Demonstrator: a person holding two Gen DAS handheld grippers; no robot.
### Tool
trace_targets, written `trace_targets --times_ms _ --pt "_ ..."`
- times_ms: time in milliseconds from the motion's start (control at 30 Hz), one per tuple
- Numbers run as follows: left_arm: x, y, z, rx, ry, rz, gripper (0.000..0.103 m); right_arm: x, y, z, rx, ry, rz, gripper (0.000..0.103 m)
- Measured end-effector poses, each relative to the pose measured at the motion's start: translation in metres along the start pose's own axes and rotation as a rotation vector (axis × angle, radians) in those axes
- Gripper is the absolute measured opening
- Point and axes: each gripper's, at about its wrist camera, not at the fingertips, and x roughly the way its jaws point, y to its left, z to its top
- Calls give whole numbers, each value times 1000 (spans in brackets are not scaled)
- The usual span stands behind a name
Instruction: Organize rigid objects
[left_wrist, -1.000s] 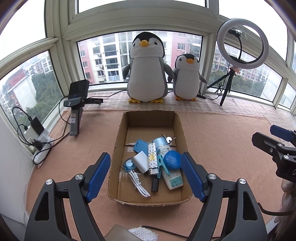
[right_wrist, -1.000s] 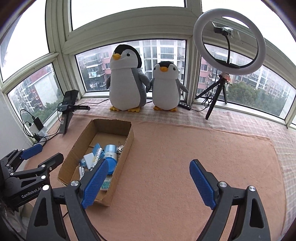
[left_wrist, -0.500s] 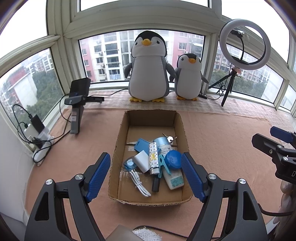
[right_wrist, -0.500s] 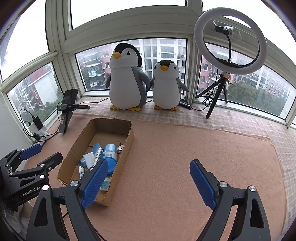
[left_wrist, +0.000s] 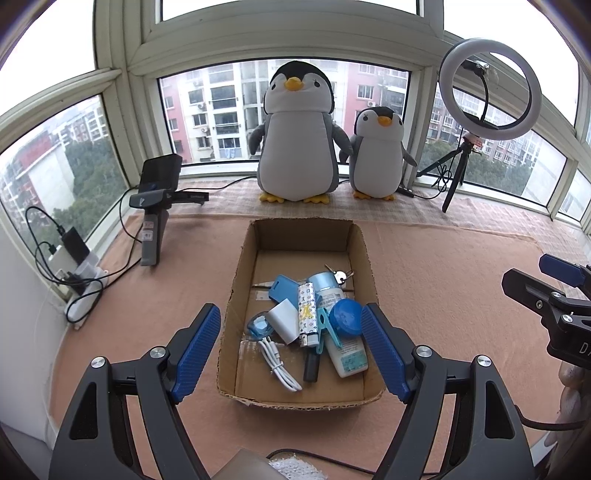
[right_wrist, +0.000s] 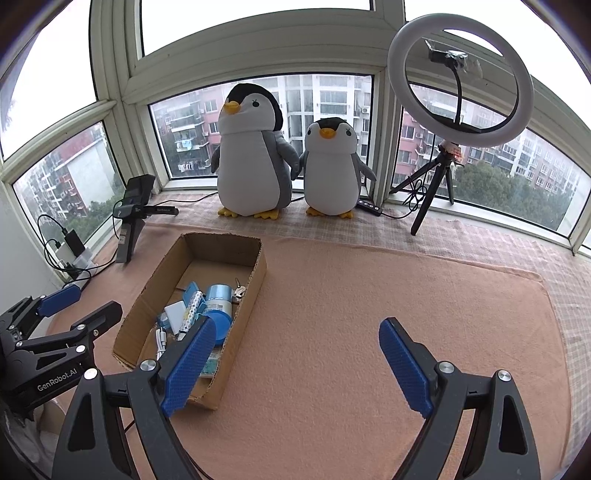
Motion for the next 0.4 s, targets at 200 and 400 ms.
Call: trace_targets --times_ms 200,400 --pt "0 0 0 3 -1 -2 79 1 -2 0 -2 2 2 87" --pt "0 0 0 1 2 -2 79 1 -3 -1 -1 5 -2 88"
